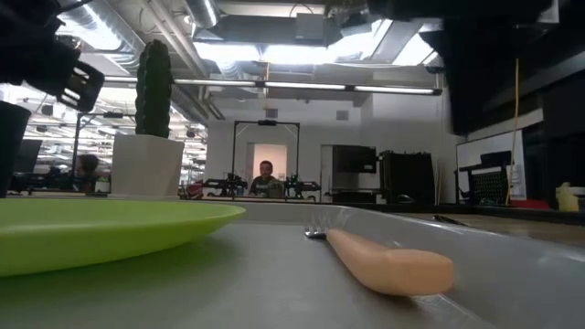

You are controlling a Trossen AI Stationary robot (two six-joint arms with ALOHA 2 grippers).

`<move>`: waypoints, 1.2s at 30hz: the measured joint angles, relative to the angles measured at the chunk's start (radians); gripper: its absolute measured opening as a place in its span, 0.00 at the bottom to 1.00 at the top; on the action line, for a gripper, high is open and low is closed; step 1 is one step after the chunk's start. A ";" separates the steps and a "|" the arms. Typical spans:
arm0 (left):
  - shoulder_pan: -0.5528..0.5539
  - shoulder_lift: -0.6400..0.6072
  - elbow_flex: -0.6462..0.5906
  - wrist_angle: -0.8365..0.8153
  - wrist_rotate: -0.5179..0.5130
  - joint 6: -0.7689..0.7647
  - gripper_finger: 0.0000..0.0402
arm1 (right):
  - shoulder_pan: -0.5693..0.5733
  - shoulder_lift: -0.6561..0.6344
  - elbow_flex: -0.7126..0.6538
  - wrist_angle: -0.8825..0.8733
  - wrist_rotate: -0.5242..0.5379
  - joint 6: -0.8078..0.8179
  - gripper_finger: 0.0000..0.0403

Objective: Pick and place plate/cup/fork/spoon on tray
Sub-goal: Put the black spoon on the gray serving tray to the left of the orange fork

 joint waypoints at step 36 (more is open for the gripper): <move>0.535 -0.023 0.000 -0.047 0.248 0.017 0.25 | 0.084 -0.011 0.000 0.064 0.255 0.150 0.27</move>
